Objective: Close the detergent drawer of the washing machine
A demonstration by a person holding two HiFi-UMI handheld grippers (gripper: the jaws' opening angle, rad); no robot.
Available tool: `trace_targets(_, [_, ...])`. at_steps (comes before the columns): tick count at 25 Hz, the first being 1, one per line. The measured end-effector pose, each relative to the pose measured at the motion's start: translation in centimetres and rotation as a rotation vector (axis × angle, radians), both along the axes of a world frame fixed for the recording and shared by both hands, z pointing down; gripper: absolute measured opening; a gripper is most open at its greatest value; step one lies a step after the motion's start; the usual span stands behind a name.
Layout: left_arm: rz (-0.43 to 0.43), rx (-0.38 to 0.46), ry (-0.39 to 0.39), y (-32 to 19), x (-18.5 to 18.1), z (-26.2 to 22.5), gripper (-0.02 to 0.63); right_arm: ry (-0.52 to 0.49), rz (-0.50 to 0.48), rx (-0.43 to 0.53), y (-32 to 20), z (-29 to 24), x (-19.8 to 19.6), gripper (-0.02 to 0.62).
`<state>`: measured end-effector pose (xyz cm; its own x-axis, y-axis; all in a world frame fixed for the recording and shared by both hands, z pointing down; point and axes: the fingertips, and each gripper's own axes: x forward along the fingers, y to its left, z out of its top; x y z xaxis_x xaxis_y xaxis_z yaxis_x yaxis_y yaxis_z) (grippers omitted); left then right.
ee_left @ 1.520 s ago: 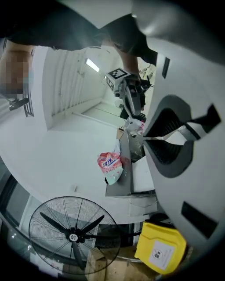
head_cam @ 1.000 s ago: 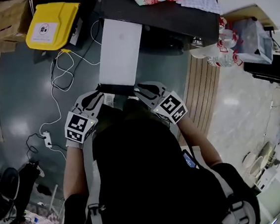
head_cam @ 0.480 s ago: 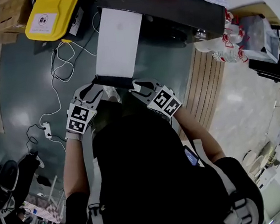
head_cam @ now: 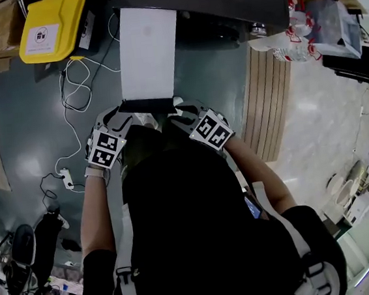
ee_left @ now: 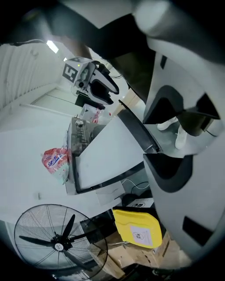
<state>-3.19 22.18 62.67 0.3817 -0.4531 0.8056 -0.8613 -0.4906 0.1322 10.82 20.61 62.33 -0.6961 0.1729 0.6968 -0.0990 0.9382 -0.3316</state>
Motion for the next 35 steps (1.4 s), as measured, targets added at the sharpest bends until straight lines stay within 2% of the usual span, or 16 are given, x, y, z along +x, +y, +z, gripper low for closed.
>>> trace_targets(13, [0.212,-0.095,0.002,0.1,-0.1,3.5,0.199,0.127,0.095,0.011,0.3,4.0,0.5,0.146])
trace_targets(17, [0.255,-0.101,0.007,-0.1,0.0,4.3,0.181,0.141,0.121,0.014,0.2,4.4,0.1,0.107])
trace_targets(21, [0.303,-0.108,-0.007,0.0,0.0,5.0,0.166,0.146,0.143,0.022,0.2,4.7,0.0,0.104])
trace_targets(26, [0.325,-0.099,0.008,0.1,-0.1,5.0,0.140,0.163,0.152,0.054,0.2,4.9,0.2,0.098])
trace_targets(35, [0.373,-0.094,0.025,0.3,-0.2,4.2,0.120,0.152,0.213,0.056,0.1,3.9,0.0,0.097])
